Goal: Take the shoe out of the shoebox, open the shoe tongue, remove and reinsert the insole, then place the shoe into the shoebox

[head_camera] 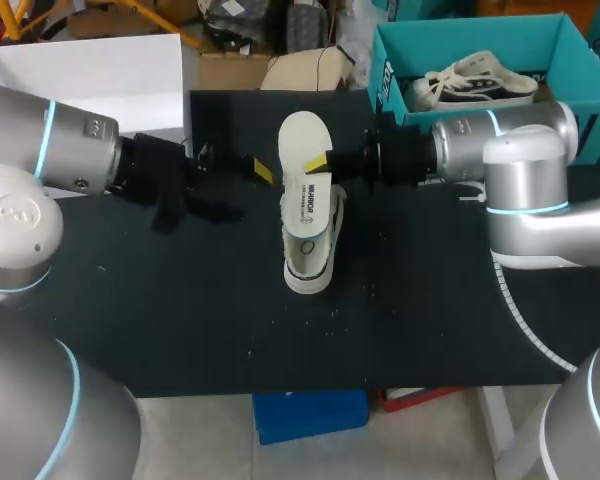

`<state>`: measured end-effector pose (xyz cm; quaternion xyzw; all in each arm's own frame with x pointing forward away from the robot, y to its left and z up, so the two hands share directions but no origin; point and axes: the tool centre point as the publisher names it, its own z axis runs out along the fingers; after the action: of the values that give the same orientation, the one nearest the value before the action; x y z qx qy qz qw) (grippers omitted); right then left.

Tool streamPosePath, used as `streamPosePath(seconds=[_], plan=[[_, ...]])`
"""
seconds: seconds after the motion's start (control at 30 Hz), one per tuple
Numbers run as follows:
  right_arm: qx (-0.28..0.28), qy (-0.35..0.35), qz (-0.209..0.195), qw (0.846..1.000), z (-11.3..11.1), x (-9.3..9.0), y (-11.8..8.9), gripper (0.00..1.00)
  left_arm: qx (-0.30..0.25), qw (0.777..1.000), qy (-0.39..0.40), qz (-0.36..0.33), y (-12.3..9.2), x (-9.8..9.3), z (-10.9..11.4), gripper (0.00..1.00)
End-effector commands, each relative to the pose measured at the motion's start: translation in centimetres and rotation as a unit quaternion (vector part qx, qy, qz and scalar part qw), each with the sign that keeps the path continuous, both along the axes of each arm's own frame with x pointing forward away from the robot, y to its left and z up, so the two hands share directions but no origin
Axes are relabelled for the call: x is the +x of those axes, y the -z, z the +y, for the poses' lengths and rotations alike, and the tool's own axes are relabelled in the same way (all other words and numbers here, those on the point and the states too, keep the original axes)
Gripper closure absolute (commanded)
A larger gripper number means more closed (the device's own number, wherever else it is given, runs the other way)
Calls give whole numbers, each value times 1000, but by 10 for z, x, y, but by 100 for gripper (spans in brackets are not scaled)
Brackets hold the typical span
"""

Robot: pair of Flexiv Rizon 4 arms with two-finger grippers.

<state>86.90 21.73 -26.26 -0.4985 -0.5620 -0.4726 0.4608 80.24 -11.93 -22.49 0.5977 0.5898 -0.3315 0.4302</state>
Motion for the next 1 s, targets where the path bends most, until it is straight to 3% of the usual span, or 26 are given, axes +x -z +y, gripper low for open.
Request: streamPosePath(seconds=[0.03,0.1,0.23,0.43,0.6,0.67,0.7,0.8,0.97,1.0], plan=[[0,1,0,1000,1,0,0,100,-106,994,10,-11,5,-3,1,0],[0,1,0,1000,1,0,0,100,-161,986,0,-33,8,2,4,0],[0,1,0,1000,1,0,0,100,-206,977,-14,-52,17,11,6,0],[0,1,0,1000,1,0,0,100,-238,969,-13,-62,21,23,-2,0],[0,1,0,1000,1,0,0,100,-240,969,-14,-60,23,34,-14,0],[0,1,0,1000,1,0,0,100,-239,969,-10,-59,25,38,-20,15],[0,1,0,1000,1,0,0,100,-238,969,-9,-59,26,40,-24,18],[0,1,0,1000,1,0,0,100,-229,971,1,-63,27,46,-35,16],[0,1,0,1000,1,0,0,100,-224,972,13,-64,29,52,-51,20],[0,1,0,1000,1,0,0,100,-224,972,13,-64,30,53,-54,25]])
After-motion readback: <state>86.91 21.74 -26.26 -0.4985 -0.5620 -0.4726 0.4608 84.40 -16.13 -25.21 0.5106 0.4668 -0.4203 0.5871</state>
